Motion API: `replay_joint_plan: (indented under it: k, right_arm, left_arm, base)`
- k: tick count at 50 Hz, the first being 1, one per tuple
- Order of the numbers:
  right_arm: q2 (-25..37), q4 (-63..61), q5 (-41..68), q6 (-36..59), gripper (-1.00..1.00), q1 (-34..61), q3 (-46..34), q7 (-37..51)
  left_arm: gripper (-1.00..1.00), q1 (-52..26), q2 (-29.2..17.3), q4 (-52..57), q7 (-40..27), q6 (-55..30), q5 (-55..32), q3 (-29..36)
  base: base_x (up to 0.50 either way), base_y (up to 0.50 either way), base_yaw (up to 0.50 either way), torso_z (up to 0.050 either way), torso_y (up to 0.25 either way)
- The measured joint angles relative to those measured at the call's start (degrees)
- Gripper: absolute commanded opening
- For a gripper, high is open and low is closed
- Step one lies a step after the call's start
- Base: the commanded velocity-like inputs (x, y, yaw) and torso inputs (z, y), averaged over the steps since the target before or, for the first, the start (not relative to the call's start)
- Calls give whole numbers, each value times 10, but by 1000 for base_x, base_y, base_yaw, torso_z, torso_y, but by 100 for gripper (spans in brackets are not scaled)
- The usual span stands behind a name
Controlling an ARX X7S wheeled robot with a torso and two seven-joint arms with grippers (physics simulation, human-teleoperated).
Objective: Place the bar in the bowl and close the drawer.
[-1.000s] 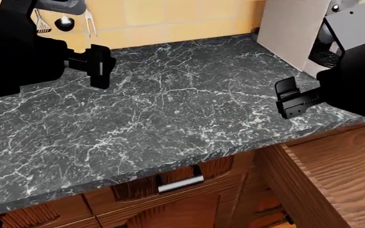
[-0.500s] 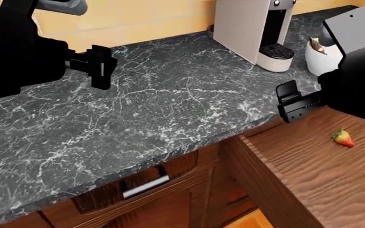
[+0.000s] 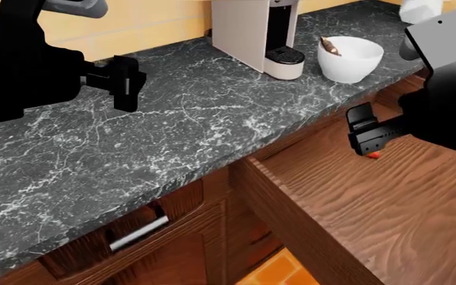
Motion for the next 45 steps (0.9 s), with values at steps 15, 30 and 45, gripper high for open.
replay_joint_plan:
  k: [15,30,45]
  right_arm:
    - [4,-4,3,-4,100,0,-4,-2]
    - [7,-5,8,-10,100,0,-7,0]
    - [11,-7,13,-14,100,1,-10,1]
  left_arm:
    - [100,-1,-2,0,3,5,-2,6]
    - [100,-3,-4,0,3,9,-5,11]
    - [100,-4,-7,2,-1,11,-15,13]
  base:
    - [-68,52,-500,0,0]
    - [-61,57,-500,0,0]
    - [-57,64,-500,0,0]
